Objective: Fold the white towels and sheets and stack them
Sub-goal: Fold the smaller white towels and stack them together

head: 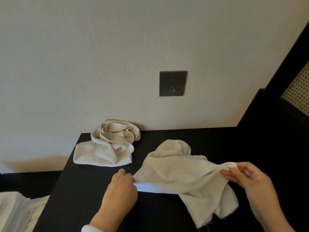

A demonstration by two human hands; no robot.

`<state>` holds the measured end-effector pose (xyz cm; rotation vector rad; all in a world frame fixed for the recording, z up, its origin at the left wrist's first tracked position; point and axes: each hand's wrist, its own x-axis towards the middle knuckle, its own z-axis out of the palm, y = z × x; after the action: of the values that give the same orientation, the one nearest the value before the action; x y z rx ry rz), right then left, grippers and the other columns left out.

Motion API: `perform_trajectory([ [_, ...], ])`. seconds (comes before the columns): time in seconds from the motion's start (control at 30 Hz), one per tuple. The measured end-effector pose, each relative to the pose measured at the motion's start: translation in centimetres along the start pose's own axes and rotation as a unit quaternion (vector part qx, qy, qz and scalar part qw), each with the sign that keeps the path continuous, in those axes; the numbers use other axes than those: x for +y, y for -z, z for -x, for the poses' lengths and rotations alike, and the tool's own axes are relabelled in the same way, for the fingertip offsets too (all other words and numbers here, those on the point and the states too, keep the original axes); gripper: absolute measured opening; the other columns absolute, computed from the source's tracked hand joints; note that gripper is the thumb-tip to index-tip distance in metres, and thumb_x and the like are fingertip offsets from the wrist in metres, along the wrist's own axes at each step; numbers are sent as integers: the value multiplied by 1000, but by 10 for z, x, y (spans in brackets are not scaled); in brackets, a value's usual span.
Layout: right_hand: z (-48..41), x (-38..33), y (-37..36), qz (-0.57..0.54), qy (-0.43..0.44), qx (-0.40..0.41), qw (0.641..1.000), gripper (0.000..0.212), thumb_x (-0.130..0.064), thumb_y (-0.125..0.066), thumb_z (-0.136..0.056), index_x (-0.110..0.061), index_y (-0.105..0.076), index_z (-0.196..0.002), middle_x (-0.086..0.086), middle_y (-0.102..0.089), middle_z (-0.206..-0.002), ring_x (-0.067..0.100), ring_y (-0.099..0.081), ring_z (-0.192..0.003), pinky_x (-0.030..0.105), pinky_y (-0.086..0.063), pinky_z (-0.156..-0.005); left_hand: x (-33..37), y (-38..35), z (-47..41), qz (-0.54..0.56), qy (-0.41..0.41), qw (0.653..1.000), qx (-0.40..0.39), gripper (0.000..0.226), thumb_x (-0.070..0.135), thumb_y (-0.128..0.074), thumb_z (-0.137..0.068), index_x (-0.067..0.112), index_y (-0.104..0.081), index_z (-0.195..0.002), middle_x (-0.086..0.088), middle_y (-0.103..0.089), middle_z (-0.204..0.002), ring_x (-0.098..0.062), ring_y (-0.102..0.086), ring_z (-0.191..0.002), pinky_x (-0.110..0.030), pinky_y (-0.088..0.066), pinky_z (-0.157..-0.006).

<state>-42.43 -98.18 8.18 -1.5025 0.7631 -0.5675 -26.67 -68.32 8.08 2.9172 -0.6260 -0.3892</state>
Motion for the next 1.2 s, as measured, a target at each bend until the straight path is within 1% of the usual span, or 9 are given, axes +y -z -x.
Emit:
perform_trajectory([
  [0.2,-2,8,-8,-7,-8,18,1000,17,-6,-71,-81,-12,-70,-97,7,-76,-89,22,-75,-82,22,-60,-70,-2,2,-18,51,28,998,30,13,24,-50,-100,20,-62,-100,6,-52,-99,-7,-55,-87,-19,-44,-75],
  [0.37,-2,7,-5,19,10,22,1000,22,-1,-70,-84,-16,-71,-99,4,-76,-89,19,-74,-82,24,-60,-72,4,2,-19,94,50,994,32,9,25,-52,-97,24,-45,-102,9,-55,-85,-5,-54,-71,-21,-43,-61],
  [0.53,-6,-18,-2,62,75,37,995,20,-5,-65,-91,-23,-71,-85,1,-75,-78,14,-72,-73,18,-57,-66,1,32,-18,146,39,987,59,11,24,-50,-98,31,-56,-92,7,-60,-81,-7,-59,-72,-25,-52,-68],
  [0.67,-18,-89,8,2,146,43,988,24,-5,-61,-93,-24,-70,-81,8,-69,-64,15,-63,-54,20,-52,-53,-13,117,-14,344,25,914,214,18,14,-63,-91,25,-62,-77,-3,-68,-58,-17,-64,-47,-17,-48,-48],
  [0.77,-18,-145,9,-38,236,30,971,22,-6,-61,-94,-23,-68,-82,9,-63,-55,16,-55,-43,18,-46,-43,-11,193,3,477,-86,824,294,12,7,-72,-79,18,-69,-78,-5,-71,-68,-25,-65,-49,-23,-51,-47],
  [0.83,-17,-171,4,-42,258,12,965,16,-7,-61,-94,-20,-65,-86,10,-62,-54,18,-56,-43,19,-46,-43,-4,227,4,496,-129,815,269,16,-4,-70,-79,11,-71,-79,-8,-69,-72,-25,-64,-51,-25,-53,-48],
  [0.9,-19,-184,2,-7,250,-21,968,7,-9,-61,-94,-13,-65,-91,12,-60,-51,22,-51,-40,20,-43,-40,-1,243,1,471,-103,849,217,19,-14,-64,-83,4,-70,-81,-16,-66,-71,-23,-62,-50,-23,-53,-48],
  [1.03,-17,-204,9,35,242,-25,969,5,-16,-64,-94,-19,-68,-93,14,-57,-47,20,-46,-35,18,-39,-36,-17,271,9,493,-70,850,172,14,-14,-64,-84,-2,-68,-89,-15,-64,-62,-14,-57,-46,-18,-50,-47],
  [1.2,-11,-212,17,37,207,-92,973,14,-7,-62,-93,-8,-65,-106,20,-72,-72,33,-71,-64,31,-60,-63,-29,286,28,476,-56,875,60,6,-1,-73,-76,-1,-73,-82,-17,-63,-65,-13,-58,-50,-17,-51,-48],
])
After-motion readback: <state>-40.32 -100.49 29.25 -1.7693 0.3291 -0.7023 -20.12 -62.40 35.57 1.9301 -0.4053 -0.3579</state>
